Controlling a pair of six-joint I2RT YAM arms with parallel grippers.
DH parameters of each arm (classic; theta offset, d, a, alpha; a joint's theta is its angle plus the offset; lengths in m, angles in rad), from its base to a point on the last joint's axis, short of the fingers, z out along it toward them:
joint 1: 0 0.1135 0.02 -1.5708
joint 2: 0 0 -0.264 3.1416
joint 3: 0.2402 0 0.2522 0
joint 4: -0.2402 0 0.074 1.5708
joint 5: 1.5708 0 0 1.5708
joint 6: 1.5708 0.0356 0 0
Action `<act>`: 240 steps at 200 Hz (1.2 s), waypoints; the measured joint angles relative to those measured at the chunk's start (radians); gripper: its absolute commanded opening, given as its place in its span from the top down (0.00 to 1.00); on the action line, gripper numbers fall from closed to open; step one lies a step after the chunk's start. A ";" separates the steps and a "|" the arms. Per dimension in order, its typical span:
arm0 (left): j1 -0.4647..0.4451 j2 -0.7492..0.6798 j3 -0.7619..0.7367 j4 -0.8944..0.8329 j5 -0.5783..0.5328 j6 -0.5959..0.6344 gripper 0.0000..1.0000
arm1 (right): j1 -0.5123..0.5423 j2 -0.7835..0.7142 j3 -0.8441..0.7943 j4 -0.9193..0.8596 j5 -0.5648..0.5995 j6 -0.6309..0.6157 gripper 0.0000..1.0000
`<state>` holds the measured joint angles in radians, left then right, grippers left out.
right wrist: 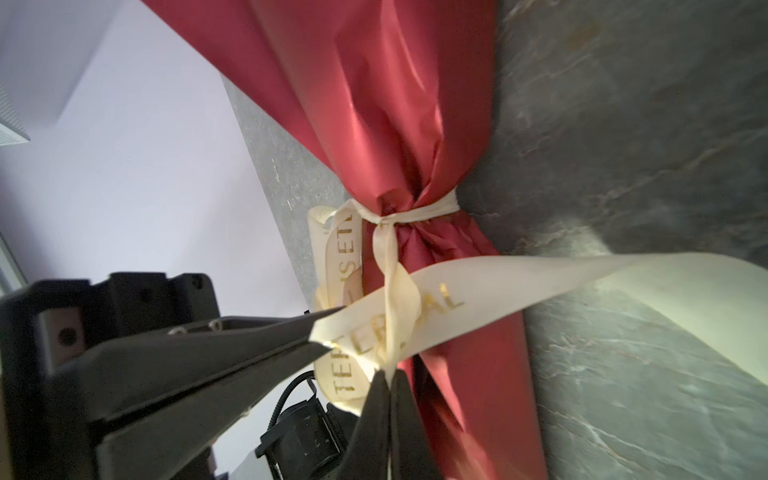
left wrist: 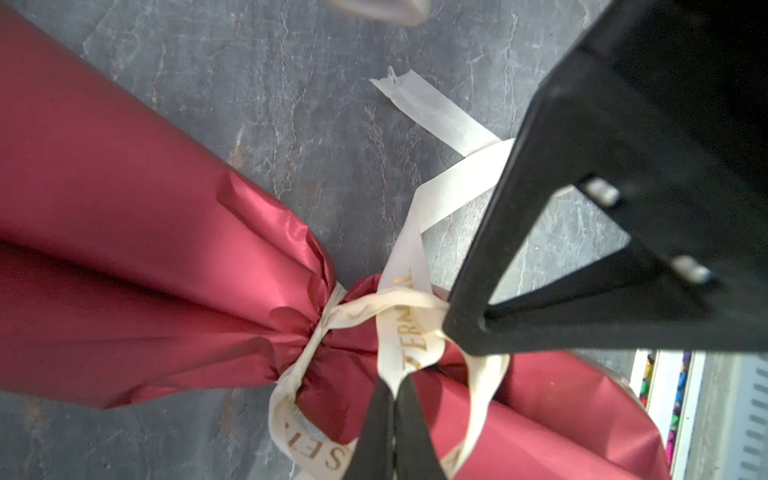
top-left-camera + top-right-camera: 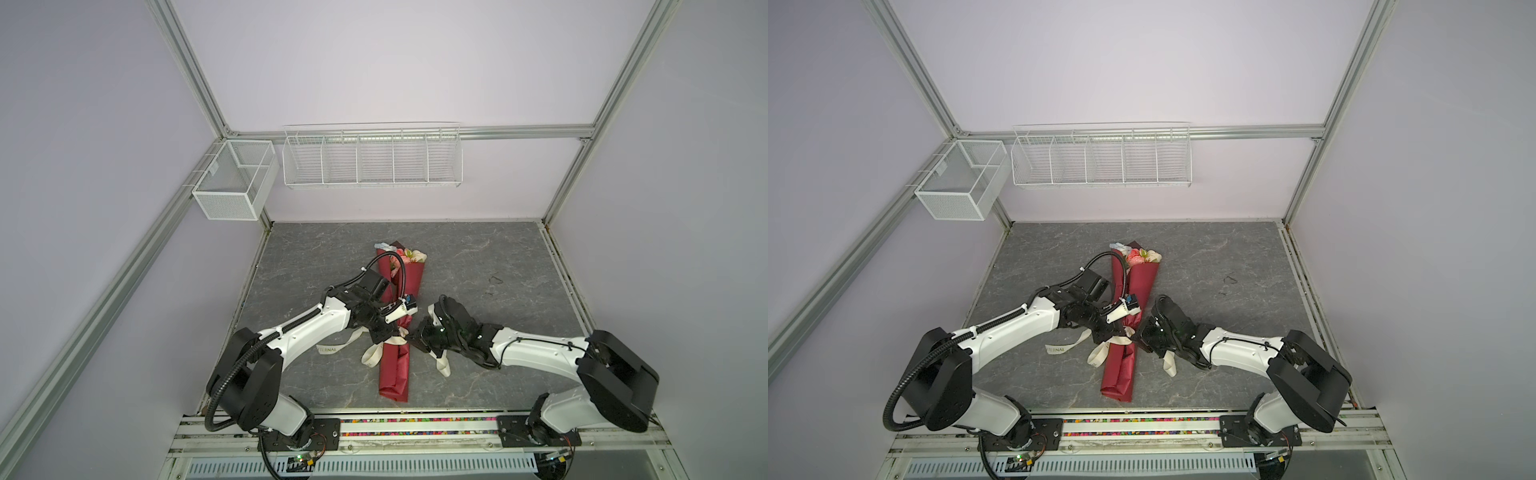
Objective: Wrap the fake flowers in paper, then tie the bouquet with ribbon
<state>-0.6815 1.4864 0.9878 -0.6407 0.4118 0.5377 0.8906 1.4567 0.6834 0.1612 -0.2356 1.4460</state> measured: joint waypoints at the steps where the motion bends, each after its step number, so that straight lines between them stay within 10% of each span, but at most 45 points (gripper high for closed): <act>1: 0.000 -0.002 0.000 0.000 0.000 -0.002 1.00 | 0.000 0.000 0.000 -0.001 0.000 -0.001 0.94; 49: 0.017 -0.022 -0.015 0.039 0.012 -0.063 1.00 | 0.000 -0.025 0.011 -0.097 0.010 -0.064 0.93; 95: 0.035 -0.074 -0.085 0.150 0.041 -0.200 1.00 | 0.000 -0.021 0.089 -0.186 0.025 -0.228 0.70; 114: 0.040 -0.098 -0.118 0.207 0.061 -0.264 1.00 | 0.000 -0.046 0.120 -0.252 0.074 -0.351 0.50; 167: 0.040 -0.163 -0.191 0.347 0.098 -0.397 1.00 | -0.020 -0.169 0.090 -0.294 0.267 -0.746 0.48; 240: 0.040 -0.168 -0.219 0.402 0.124 -0.456 1.00 | -0.027 -0.122 -0.006 0.007 0.181 -1.431 0.47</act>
<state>-0.6411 1.3186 0.7689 -0.2386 0.5358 0.0818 0.8635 1.3346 0.6777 0.1684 -0.0547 0.0151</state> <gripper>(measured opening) 0.049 0.536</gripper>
